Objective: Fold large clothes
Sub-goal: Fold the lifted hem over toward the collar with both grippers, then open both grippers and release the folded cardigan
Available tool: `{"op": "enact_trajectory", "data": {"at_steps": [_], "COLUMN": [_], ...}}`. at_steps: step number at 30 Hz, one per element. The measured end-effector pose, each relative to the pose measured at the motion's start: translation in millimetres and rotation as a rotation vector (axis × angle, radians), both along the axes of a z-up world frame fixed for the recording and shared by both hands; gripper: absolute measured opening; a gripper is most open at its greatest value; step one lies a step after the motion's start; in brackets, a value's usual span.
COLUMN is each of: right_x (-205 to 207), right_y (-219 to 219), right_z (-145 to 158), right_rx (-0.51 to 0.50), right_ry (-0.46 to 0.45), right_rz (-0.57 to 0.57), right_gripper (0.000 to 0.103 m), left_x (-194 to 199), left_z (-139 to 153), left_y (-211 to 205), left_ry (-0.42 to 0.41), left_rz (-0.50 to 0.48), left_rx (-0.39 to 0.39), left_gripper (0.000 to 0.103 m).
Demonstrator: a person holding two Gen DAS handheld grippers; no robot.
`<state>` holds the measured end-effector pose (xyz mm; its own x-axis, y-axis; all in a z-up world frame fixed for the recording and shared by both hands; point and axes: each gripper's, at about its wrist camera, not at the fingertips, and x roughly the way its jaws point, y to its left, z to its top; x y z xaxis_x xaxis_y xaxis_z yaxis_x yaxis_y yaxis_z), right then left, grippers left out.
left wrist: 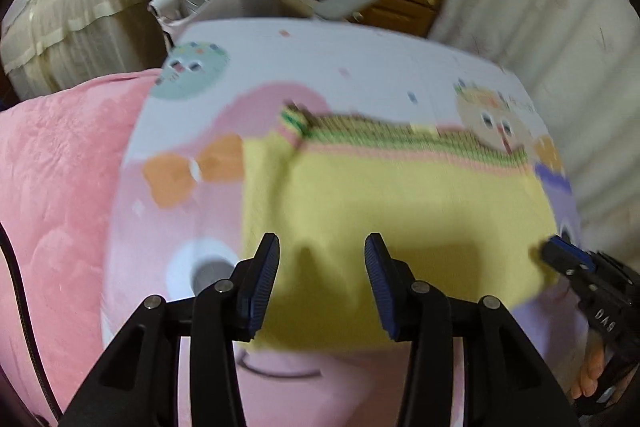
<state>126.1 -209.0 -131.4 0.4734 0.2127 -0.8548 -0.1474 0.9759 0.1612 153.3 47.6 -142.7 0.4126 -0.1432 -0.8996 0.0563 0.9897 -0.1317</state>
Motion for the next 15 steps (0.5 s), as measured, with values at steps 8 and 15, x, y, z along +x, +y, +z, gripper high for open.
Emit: {"op": "enact_trajectory", "data": {"at_steps": [8,15], "right_x": [-16,-23], "right_y": [-28,-34], "right_z": [-38,-37], "right_rx": [-0.089,-0.094], "right_ry": [0.012,0.008], "right_rz": [-0.056,-0.065], "right_gripper": [0.0,0.0], "left_x": [-10,-6], "left_z": [-34,-38], "left_y": [4,18], "left_ry": [0.014,0.017], "left_rz": [-0.015,0.032], "left_rx": [0.13,0.107], "left_gripper": [0.04,0.041]}}
